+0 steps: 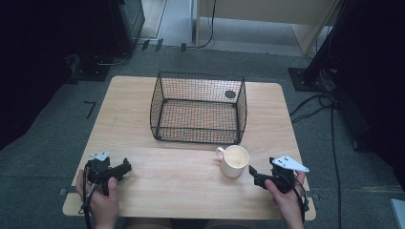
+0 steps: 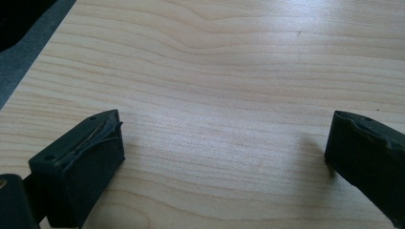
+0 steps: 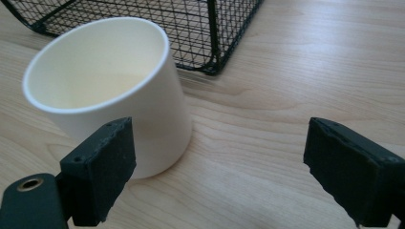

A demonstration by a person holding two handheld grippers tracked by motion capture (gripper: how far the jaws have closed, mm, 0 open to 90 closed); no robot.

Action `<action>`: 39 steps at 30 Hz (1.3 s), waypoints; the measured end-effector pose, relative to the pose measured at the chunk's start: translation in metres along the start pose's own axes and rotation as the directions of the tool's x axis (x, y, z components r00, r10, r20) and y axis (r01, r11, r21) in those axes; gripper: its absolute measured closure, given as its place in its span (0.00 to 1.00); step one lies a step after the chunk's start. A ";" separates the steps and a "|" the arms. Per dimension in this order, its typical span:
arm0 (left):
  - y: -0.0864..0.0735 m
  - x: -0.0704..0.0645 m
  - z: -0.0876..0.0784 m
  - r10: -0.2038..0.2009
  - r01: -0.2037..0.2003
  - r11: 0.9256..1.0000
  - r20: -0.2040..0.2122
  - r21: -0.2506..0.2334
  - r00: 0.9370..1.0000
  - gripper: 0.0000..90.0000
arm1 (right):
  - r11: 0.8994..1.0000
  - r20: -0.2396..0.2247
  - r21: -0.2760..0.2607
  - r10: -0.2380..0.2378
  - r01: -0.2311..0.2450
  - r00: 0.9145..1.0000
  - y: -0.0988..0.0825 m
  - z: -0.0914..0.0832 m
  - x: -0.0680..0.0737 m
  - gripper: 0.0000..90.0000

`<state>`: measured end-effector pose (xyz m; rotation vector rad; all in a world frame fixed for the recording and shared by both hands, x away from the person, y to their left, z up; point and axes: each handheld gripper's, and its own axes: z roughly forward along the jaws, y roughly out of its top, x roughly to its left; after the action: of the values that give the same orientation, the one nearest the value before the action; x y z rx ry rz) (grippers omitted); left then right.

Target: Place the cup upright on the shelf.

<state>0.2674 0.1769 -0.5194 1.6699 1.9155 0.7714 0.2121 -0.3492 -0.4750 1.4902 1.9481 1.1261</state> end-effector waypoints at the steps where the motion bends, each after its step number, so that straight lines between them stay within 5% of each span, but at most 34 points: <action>1: 0.000 0.000 0.000 0.001 -0.001 1.000 0.000 0.001 1.000 0.00 | 1.000 -0.005 -0.002 -0.004 0.004 1.000 0.001 -0.001 0.002 0.11; 16: 0.000 0.000 0.000 0.001 -0.001 1.000 0.000 0.001 1.000 0.00 | 0.999 -0.068 -0.014 -0.038 0.037 0.997 0.016 -0.005 0.027 0.04; 29: 0.000 0.000 0.000 0.001 -0.001 1.000 0.000 0.000 1.000 0.00 | 0.996 -0.118 -0.023 -0.088 0.086 0.989 0.035 0.011 0.055 0.02; 34: 0.000 0.000 0.000 0.001 -0.001 1.000 0.000 0.000 1.000 0.00 | 0.997 -0.080 -0.010 -0.080 0.080 0.994 0.039 0.023 0.059 0.00; 39: 0.000 0.000 0.000 0.001 -0.001 1.000 0.000 0.000 1.000 0.00 | 0.998 -0.090 0.003 -0.066 0.066 0.994 0.038 0.032 0.060 0.00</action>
<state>0.2673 0.1769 -0.5194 1.6714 1.9147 0.7712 0.2382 -0.2787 -0.4549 1.3891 2.0471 1.1783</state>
